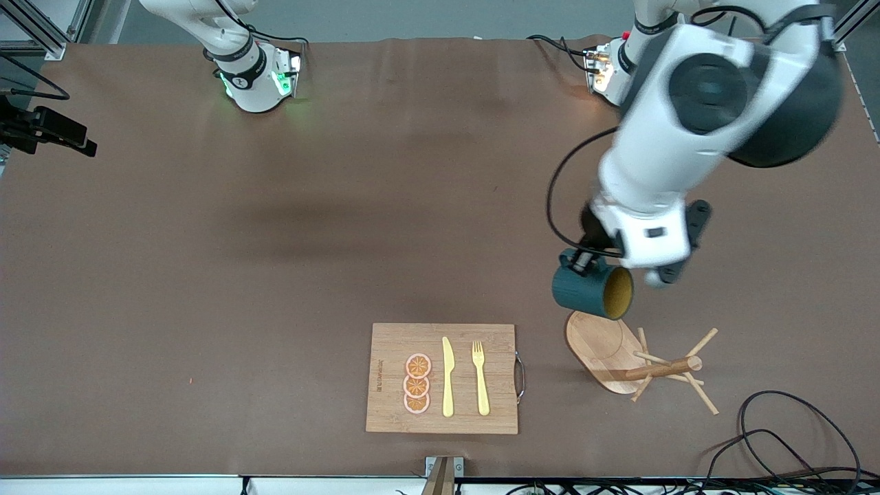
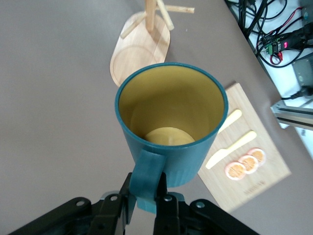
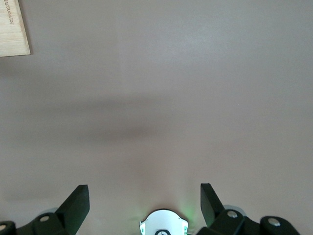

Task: Pass cup and hang on rack
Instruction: 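Lift the mug with the left gripper and carry it to the rack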

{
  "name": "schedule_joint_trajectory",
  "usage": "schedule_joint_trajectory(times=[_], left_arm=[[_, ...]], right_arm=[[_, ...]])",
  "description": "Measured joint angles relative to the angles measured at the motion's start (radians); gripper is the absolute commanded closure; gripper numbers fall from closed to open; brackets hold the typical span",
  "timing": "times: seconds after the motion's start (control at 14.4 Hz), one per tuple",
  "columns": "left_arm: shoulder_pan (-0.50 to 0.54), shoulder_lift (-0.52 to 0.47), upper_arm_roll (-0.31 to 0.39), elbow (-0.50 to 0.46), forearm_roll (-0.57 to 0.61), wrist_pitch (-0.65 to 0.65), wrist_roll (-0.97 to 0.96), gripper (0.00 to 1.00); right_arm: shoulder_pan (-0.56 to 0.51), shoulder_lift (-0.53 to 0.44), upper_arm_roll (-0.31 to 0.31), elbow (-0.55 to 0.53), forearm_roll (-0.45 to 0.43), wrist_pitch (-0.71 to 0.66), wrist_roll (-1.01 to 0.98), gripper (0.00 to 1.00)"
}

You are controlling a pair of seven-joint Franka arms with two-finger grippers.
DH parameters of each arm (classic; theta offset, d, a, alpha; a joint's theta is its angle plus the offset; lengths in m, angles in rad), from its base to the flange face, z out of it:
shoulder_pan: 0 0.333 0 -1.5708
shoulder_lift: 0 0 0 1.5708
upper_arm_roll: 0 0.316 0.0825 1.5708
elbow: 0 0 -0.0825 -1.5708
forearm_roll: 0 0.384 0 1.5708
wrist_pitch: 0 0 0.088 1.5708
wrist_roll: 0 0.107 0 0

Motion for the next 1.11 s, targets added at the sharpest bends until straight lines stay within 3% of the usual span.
schedule_joint_trajectory(times=[0.69,0.9,1.11], left_arm=[[0.323,-0.024,0.0,-0.025,-0.638,0.002,0.005,1.0],[0.395,0.026,0.001,-0.043,-0.85,0.003,0.064,1.0],[0.418,0.113,0.001,-0.052,-0.953,0.043,0.156,1.0]], right_arm=[[0.019,-0.002,0.007,0.004,0.0,0.024,0.0,0.0],[0.019,-0.003,0.006,0.006,0.0,0.024,0.0,0.0],[0.019,-0.003,0.006,0.007,0.0,0.024,0.0,0.0]])
